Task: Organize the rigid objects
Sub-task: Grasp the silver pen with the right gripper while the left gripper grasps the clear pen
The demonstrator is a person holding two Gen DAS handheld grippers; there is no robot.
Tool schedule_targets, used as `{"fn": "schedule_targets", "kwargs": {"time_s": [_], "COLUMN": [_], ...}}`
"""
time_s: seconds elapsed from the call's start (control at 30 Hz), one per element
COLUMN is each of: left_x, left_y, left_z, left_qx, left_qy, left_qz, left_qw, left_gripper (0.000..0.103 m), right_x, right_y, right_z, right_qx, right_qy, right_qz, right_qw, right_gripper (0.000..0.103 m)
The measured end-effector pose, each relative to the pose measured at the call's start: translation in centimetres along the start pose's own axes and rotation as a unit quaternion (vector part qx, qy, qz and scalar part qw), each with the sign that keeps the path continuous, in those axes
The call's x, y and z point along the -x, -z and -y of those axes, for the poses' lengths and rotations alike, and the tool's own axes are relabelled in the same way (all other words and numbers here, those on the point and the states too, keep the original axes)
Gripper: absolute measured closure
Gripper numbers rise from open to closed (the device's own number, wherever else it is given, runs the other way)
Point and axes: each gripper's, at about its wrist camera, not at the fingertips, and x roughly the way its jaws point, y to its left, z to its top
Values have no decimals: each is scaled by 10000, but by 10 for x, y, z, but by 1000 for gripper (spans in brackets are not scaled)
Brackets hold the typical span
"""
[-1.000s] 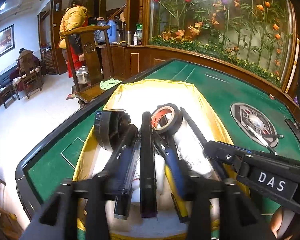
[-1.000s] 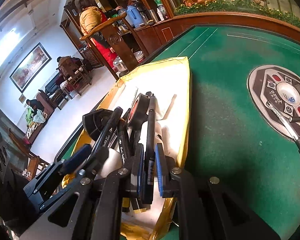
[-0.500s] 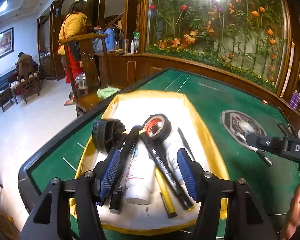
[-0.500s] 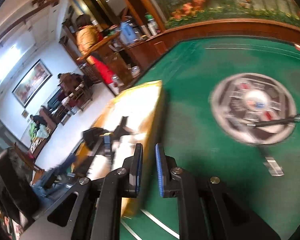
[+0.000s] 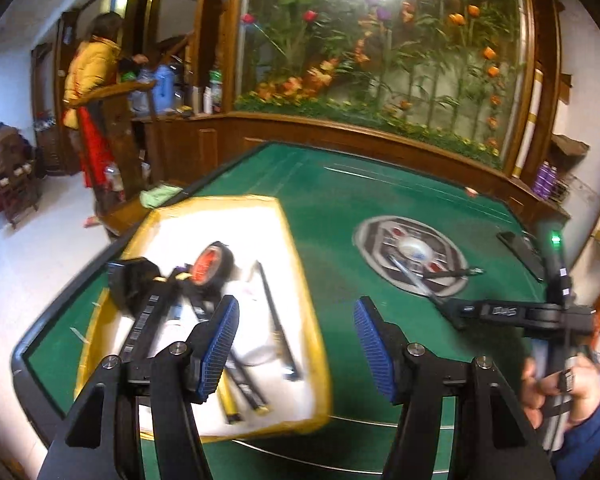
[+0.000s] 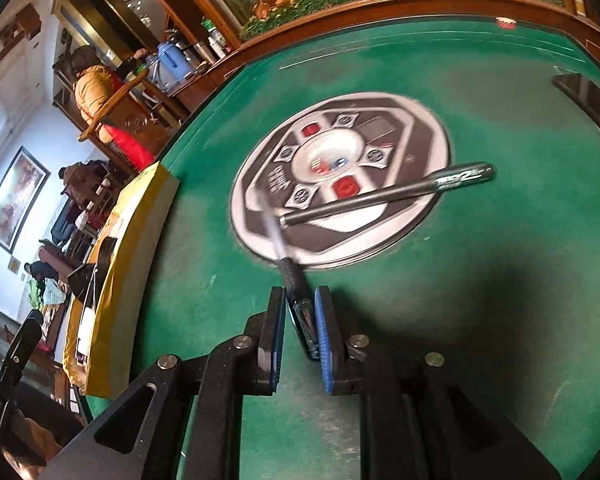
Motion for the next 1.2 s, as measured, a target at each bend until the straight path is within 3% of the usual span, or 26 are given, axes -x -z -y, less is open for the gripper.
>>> {"fn": "schedule_targets", "kwargs": {"time_s": [0.17, 0.4, 0.53, 0.63, 0.77, 1.03, 1.2], "left_x": [-18, -74, -118, -140, -151, -117, -113], "left_y": [-11, -23, -19, -14, -6, 14, 18], "left_z": [27, 83, 111, 123, 129, 101, 100], "left_qx": [8, -271, -280, -360, -680, -601, -583], "left_qy": [617, 1085, 1062, 841, 386, 528, 582], "left_qz": [-548, -1434, -2055, -2168, -2016, -1927, -1926], "left_qw": [9966, 9833, 9725, 9719, 9763, 9780, 9778], "left_gripper": [40, 40, 40, 40, 90, 90, 90], "right_x": [7, 55, 73, 80, 81, 36, 2], "right_y": [4, -8, -10, -15, -22, -64, -69], "right_z": [-2, 27, 49, 57, 53, 49, 65], "right_qx": [-240, -412, -527, -591, -343, 131, -44], "right_qy": [-760, -450, -275, -252, 40, 317, 553], "right_qz": [-247, 351, 569, 707, 941, 602, 377], "right_qw": [9965, 9975, 9966, 9954, 9950, 9976, 9977], "right_gripper": [88, 88, 88, 88, 85, 80, 79]}}
